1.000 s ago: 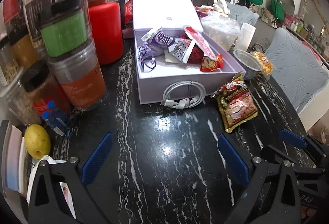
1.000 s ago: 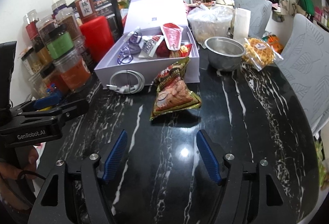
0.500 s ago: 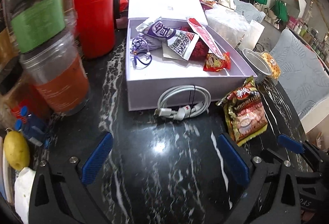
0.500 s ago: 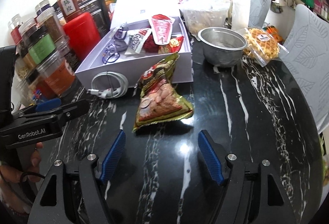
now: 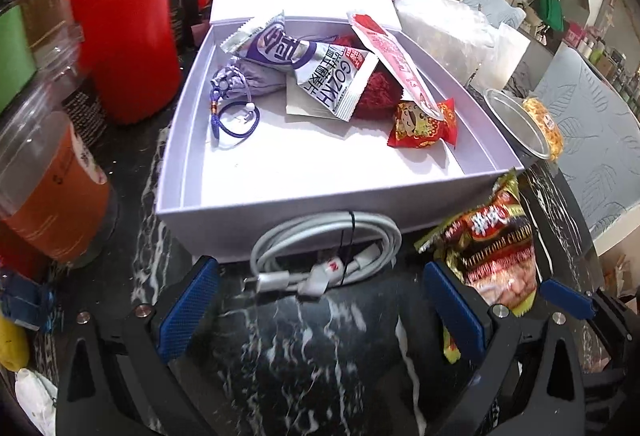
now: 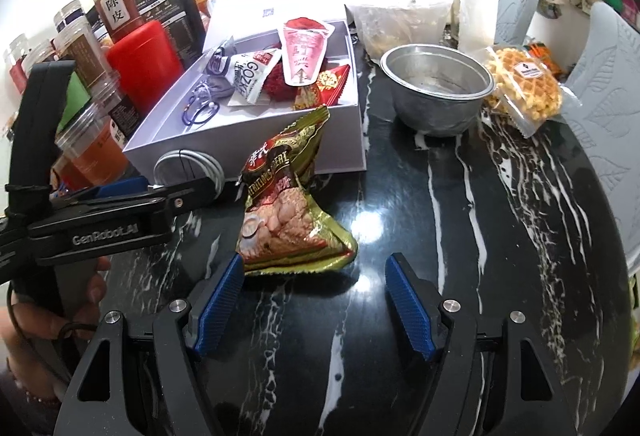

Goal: Organize soft objects
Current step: 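Grasp the white charging cable with the left tool while the right tool grasps the cereal snack bag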

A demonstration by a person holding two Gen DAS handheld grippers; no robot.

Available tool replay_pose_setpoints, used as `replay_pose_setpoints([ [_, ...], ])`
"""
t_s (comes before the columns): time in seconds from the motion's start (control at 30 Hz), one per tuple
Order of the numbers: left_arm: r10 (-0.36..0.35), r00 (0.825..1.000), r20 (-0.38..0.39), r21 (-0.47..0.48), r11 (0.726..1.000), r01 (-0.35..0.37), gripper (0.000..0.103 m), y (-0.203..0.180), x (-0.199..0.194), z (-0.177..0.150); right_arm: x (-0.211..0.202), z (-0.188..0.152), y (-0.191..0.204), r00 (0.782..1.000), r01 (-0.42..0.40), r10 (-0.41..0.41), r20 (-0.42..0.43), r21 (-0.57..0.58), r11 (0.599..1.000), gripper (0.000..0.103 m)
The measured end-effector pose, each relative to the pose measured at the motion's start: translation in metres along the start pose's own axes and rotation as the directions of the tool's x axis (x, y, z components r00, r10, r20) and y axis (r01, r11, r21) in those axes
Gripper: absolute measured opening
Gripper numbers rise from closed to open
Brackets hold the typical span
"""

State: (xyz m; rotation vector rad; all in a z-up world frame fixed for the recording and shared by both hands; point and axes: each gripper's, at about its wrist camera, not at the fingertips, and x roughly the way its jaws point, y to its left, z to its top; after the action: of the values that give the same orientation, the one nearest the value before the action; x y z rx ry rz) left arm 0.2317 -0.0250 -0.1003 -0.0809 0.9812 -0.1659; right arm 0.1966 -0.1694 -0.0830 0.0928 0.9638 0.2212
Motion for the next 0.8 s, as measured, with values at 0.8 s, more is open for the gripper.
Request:
replay_pose_setpoints([
  [0.8, 0.047, 0.999, -0.02, -0.05, 0.998, -0.048, 0.076, -0.005, 0.017, 0.001, 0.001, 0.005, -0.01, 0.999, -0.032, 0.032, -0.004, 0.041, 0.999, 0.074],
])
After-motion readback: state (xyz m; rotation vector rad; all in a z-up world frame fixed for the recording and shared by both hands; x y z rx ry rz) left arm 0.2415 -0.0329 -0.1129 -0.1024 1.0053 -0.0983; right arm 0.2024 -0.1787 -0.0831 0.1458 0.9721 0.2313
